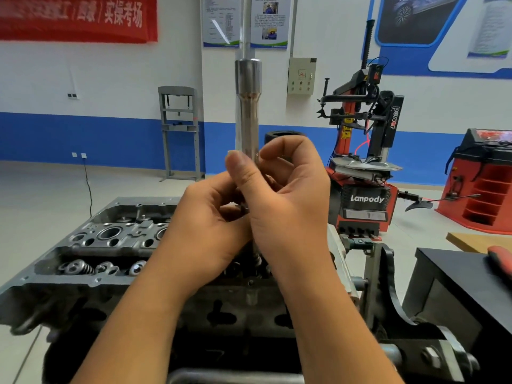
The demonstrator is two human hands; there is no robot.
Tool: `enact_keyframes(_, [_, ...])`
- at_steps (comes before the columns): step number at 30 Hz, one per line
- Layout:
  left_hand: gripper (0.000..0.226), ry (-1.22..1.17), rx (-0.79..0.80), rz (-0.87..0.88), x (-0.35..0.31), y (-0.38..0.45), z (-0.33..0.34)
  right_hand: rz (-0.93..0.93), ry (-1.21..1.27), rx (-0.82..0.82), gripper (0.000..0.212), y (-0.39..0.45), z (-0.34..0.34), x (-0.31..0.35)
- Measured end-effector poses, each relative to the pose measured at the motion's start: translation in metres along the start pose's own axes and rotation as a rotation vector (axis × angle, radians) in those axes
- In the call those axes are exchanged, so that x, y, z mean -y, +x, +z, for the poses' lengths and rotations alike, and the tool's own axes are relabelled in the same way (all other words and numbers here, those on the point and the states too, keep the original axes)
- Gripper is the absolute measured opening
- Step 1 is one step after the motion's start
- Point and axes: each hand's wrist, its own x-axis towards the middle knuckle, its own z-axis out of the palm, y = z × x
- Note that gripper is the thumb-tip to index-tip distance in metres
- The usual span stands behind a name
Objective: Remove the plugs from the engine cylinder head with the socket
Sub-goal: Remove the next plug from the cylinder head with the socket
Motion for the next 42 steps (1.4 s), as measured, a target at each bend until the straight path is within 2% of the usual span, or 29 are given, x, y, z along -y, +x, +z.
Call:
enact_keyframes(3, [0.036,-0.070,0.124,0.028,-0.002,-0.004,-0.002,-0.017,-0.017,-0.045,0.022,-0.001,0.000,-0.001])
enact_keyframes(5, [0.036,-0.172,0.183,-0.016,-0.003,-0.007,-0.006,0.002,-0.022,-0.039,0.014,0.000,0.000,-0.001])
enact_keyframes(10, [0.037,-0.115,0.090,-0.052,0.000,-0.009,-0.005,0.113,0.022,0.009,0.015,-0.003,0.002,0.001])
enact_keyframes(14, [0.048,-0.015,0.008,0.001,0.000,-0.009,-0.001,0.137,0.113,-0.075,0.019,-0.011,0.012,-0.001])
enact_keyframes(17, [0.048,-0.031,0.076,0.024,-0.002,-0.010,-0.001,0.114,0.112,-0.142,0.017,-0.012,0.015,-0.003])
enact_keyframes(21, [0.039,-0.133,0.167,-0.021,-0.002,-0.010,-0.005,0.109,0.059,-0.154,0.032,-0.010,0.016,-0.004])
enact_keyframes(25, [0.033,-0.058,0.054,-0.027,0.000,-0.010,-0.004,0.153,0.124,-0.111,0.030,-0.011,0.017,-0.004])
enact_keyframes(29, [0.045,0.084,-0.068,0.005,0.001,-0.009,0.000,0.143,0.202,-0.110,0.033,-0.013,0.016,-0.003])
enact_keyframes(32, [0.045,0.047,0.040,0.011,-0.001,-0.009,-0.002,0.105,0.088,-0.150,0.027,-0.011,0.015,-0.006])
enact_keyframes(35, [0.039,-0.128,0.162,-0.019,-0.004,-0.011,-0.003,0.073,0.038,-0.178,0.035,-0.010,0.016,-0.007])
enact_keyframes(38, [0.030,-0.092,0.045,-0.020,-0.004,-0.011,-0.003,0.092,0.064,-0.154,0.031,-0.011,0.017,-0.006])
enact_keyframes(42, [0.031,-0.013,-0.088,-0.058,0.000,-0.012,-0.001,0.132,0.140,-0.130,0.016,-0.014,0.019,-0.006])
